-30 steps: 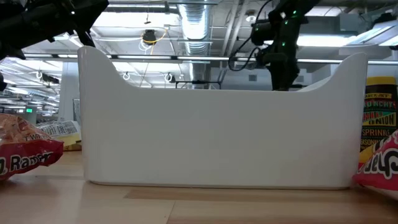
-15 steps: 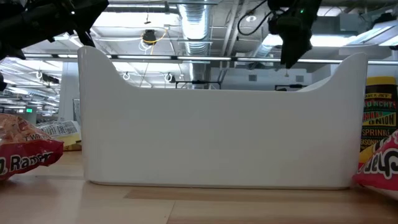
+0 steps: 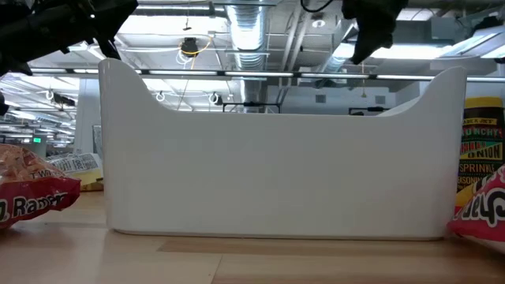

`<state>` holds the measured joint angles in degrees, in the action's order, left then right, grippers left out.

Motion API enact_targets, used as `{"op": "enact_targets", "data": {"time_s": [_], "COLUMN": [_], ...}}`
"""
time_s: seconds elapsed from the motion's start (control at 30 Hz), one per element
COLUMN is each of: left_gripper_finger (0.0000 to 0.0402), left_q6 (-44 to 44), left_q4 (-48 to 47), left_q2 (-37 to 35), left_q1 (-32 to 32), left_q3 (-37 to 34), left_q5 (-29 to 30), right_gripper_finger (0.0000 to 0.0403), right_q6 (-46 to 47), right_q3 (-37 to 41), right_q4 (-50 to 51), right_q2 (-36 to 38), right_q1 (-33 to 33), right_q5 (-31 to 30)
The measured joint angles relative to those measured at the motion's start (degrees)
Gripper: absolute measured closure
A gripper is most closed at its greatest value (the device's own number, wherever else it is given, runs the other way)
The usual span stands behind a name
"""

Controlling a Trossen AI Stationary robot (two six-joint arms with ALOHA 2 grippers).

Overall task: Pick & Place Food Item
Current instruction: Put the orange seasoning into the right transparent bin

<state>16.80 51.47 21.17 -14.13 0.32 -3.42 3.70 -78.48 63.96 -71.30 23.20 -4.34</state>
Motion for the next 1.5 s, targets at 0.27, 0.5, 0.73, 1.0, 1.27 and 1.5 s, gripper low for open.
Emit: {"op": "enact_targets", "data": {"time_s": [0.27,0.5,0.73,1.0,1.27,1.5], "left_gripper_finger": [0.0380,0.0380,0.0380,0.0380,0.0380,0.0380], "left_q6": [0.0,0.0,0.0,0.0,0.0,0.0], "left_q4": [0.0,0.0,0.0,0.0,0.0,0.0], "left_q2": [0.0,0.0,0.0,0.0,0.0,0.0], "left_q1": [0.0,0.0,0.0,0.0,0.0,0.0], "left_q3": [0.0,0.0,0.0,0.0,0.0,0.0], "left_q5": [0.0,0.0,0.0,0.0,0.0,0.0], "right_gripper_finger": [0.0379,0.0390,0.0393,0.0393,0.0393,0.0393], "right_q6": [0.4,-5.4,-6.7,-0.2,3.0,1.2], "right_q3": [0.0,0.0,0.0,0.0,0.0,0.0], "right_q4": [-2.5,-2.3,-0.2,2.2,3.5,3.4], "right_q2": [-3.5,-4.5,-2.4,-1.3,-1.3,-1.3], "right_q1": [-0.7,-3.1,-8.9,-17.0,-26.8,-33.2], "right_q5": [0.0,0.0,0.0,0.0,0.0,0.0]}}
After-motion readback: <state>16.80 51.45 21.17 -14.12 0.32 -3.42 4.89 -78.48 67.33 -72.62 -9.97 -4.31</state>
